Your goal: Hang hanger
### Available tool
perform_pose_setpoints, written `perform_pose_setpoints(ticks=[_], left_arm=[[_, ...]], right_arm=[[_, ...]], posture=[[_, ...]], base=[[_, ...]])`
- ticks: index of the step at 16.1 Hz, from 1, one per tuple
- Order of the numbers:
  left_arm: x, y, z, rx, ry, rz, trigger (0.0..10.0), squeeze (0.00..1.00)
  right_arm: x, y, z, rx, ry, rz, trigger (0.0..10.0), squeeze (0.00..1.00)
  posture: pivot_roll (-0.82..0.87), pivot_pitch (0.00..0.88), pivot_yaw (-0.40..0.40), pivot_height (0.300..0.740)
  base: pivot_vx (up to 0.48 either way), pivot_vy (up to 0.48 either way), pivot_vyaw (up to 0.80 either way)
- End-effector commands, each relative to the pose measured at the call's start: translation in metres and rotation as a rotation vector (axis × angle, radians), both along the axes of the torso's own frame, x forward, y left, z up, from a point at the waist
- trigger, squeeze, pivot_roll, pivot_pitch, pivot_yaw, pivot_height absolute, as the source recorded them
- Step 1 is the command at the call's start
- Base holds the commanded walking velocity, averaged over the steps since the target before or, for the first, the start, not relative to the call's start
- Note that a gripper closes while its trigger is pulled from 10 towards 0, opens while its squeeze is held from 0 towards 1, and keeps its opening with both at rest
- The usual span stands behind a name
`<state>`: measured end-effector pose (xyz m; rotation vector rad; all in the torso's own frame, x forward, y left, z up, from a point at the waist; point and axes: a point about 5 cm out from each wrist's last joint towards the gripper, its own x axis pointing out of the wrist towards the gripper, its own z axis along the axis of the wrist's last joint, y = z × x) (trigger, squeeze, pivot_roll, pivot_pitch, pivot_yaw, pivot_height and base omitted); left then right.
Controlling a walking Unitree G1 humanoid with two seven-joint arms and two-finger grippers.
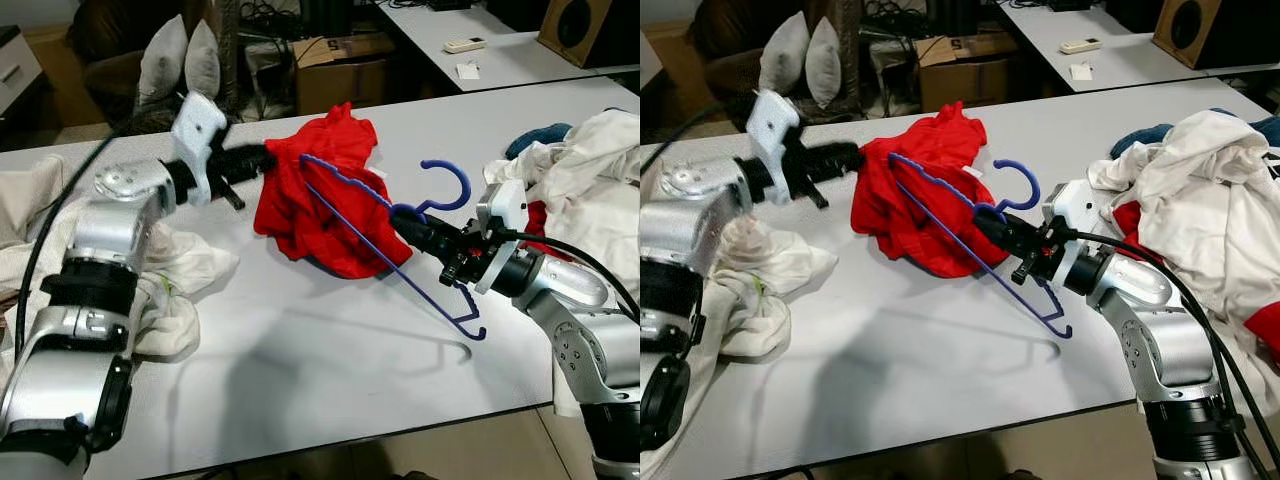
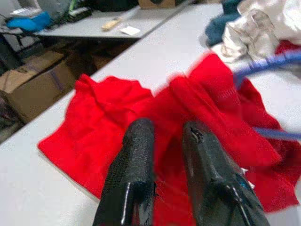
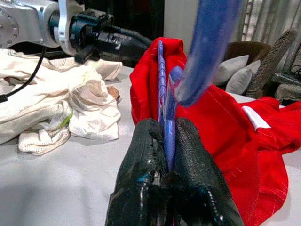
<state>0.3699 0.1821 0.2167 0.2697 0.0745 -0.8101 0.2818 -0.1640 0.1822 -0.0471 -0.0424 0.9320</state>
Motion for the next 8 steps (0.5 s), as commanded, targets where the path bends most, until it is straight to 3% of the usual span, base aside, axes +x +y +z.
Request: perform_pose_setpoints(ticks=[1, 3, 8], left_arm=[[-0.002, -0.004, 0.001, 0.029, -0.020, -0.042, 10.0, 0.00], [-0.008, -0.017, 0.006, -0.066, -0.045, -0.160, 10.0, 0.00], [-0.026, -0.031, 0.010, -0.100, -0.026, -0.381, 10.0, 0.00]], right_arm=[[-0.001, -0.002, 0.007, 0.015, -0.035, 0.008, 10.0, 0.00], [-0.003, -0.002, 0.007, 0.002, -0.029, 0.031, 10.0, 0.00], [-0.002, -0.007, 0.000, -0.108, -0.019, 0.033, 10.0, 0.00]], posture=[[-0.02, 0.000, 0.084, 0.740], [-0.02, 0.000, 0.082, 0.740], [-0.03, 0.000, 0.084, 0.740]], base=[[0.000, 0.000, 0.00], [0.000, 0.000, 0.00], [0.000, 0.000, 0.00]])
